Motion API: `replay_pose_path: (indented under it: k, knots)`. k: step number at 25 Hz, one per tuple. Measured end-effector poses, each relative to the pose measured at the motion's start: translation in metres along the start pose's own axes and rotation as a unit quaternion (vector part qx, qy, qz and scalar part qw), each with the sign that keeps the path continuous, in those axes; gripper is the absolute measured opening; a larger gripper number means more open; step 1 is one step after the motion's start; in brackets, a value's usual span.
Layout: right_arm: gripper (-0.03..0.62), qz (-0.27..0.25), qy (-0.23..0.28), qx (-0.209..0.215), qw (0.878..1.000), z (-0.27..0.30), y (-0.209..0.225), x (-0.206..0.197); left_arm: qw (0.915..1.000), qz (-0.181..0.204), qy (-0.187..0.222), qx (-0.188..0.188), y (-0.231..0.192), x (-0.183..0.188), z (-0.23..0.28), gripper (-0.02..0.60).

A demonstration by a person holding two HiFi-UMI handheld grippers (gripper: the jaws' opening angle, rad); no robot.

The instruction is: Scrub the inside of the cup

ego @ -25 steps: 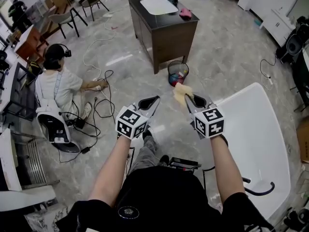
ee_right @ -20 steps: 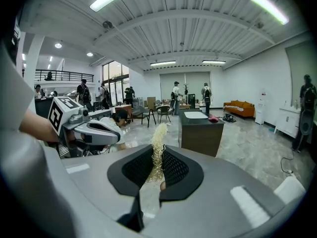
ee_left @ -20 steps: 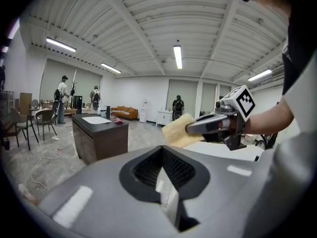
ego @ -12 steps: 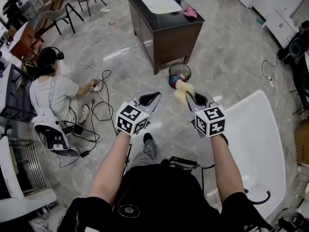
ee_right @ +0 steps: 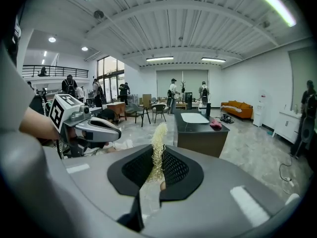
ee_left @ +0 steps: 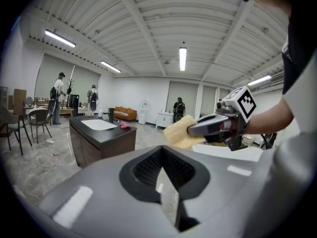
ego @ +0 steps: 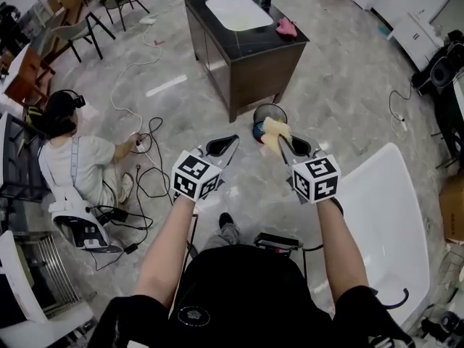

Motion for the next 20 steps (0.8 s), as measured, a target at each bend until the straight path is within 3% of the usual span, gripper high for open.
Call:
replay_pose_path:
  k: [9,20]
  knots:
    - [0.043,0.008,-0.006,-0.008,1.0,0.04,0.006,0.011,0.9999,-0.003,0.0,-0.013,-0.039,-0.006,0.015,0.0]
    - [0.043,0.002,-0.009,0.024,1.0,0.127,0.027,0.047,0.9996,-0.015,-0.016,0.018,-0.115,-0.016,0.044,0.0]
Point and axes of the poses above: the fingertips, and each gripper's own axes: z forward along the fingers, y to its right, x out of its top, the point moved 4 cm from there along -z, backward along the fingers, and after that the axes turned 13 degrees about z, right-handed, at the moved point
